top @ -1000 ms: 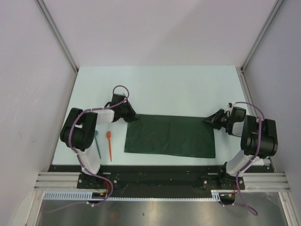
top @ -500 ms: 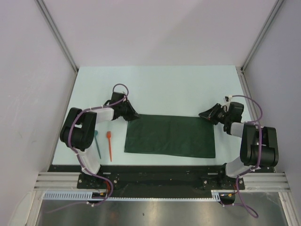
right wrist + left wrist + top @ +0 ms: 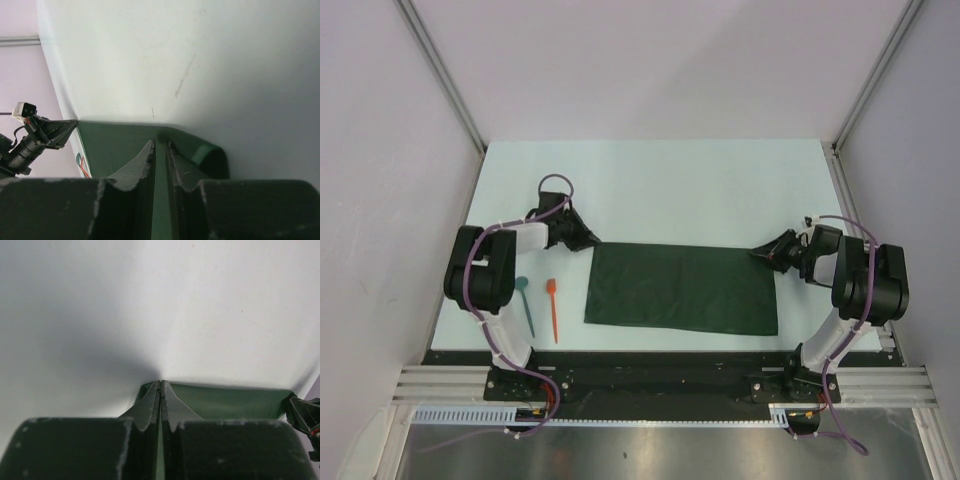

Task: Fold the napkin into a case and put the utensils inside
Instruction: Fold the rectangle-folded napkin at the center of the board.

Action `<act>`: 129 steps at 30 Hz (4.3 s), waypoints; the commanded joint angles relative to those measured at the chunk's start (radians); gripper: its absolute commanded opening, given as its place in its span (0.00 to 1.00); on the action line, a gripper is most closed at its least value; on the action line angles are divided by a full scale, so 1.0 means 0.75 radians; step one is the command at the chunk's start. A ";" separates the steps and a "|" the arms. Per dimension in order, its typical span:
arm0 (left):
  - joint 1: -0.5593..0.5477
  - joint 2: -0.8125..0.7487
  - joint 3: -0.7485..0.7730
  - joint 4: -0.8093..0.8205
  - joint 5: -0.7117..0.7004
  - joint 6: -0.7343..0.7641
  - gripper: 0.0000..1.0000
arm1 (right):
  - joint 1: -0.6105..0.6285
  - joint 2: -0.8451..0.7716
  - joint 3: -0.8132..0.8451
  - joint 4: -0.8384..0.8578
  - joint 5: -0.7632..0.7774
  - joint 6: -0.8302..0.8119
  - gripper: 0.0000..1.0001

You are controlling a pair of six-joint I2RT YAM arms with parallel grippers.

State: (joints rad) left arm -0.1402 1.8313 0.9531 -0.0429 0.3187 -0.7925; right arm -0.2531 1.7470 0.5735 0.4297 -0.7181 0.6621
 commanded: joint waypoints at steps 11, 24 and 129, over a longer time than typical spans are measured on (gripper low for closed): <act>0.001 -0.042 0.134 -0.235 -0.210 0.204 0.06 | 0.031 -0.079 0.125 -0.151 0.090 -0.130 0.18; -0.302 -0.227 0.104 -0.037 -0.055 0.079 0.18 | 0.403 -0.276 0.313 -0.412 0.303 -0.138 0.39; -0.130 -0.836 -0.250 -0.162 0.182 0.237 0.36 | 1.485 0.115 1.039 -1.273 1.062 0.148 0.00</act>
State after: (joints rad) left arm -0.2546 1.2377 0.7773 -0.1761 0.4309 -0.6277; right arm 0.8589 1.8267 1.3037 -0.5900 0.1360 0.6964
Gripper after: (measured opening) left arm 0.356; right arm 0.020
